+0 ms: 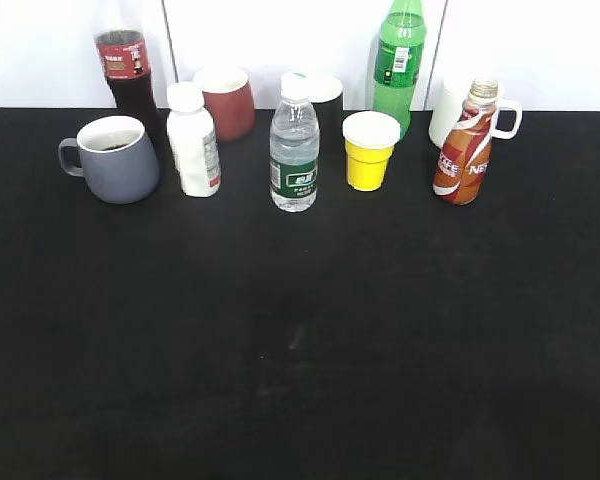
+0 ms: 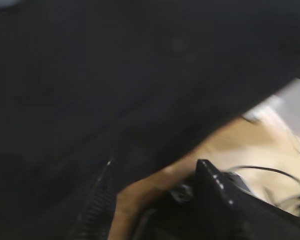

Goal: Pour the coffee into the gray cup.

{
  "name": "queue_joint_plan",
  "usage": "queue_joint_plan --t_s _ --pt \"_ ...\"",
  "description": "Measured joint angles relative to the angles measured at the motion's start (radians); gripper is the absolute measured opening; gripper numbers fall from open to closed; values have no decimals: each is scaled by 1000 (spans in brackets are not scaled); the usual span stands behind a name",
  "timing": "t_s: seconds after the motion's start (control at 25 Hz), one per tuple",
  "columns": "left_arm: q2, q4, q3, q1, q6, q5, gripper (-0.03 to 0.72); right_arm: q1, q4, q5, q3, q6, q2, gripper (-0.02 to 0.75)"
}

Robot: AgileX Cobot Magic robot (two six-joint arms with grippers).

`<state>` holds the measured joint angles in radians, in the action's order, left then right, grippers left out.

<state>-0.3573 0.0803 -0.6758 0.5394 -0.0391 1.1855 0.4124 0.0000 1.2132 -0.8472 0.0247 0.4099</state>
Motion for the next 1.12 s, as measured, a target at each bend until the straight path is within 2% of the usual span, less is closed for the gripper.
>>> queue_joint_plan --t_s 0.08,0.2,0.28,0.44,0.6,0.8,1.12 --pt "81 -80 54 0 -20 0 390 0 0 0 131 1 -136 588" --pt "94 -138 106 0 -20 -43 390 0 -16 5 288 1 -251 588" --pt "94 -142 149 0 -20 -105 391 0 -29 -1 300 2 -259 588" --pt "94 -140 151 0 -17 -114 394 0 -37 -48 306 2 -260 588" --pt "94 -87 151 0 56 -115 403 0 -38 -146 343 8 -260 588" --pt "94 -80 151 0 58 -115 409 0 -37 -151 345 10 -260 588" --pt "94 -80 151 0 58 -115 369 0 -37 -155 345 11 -260 588"
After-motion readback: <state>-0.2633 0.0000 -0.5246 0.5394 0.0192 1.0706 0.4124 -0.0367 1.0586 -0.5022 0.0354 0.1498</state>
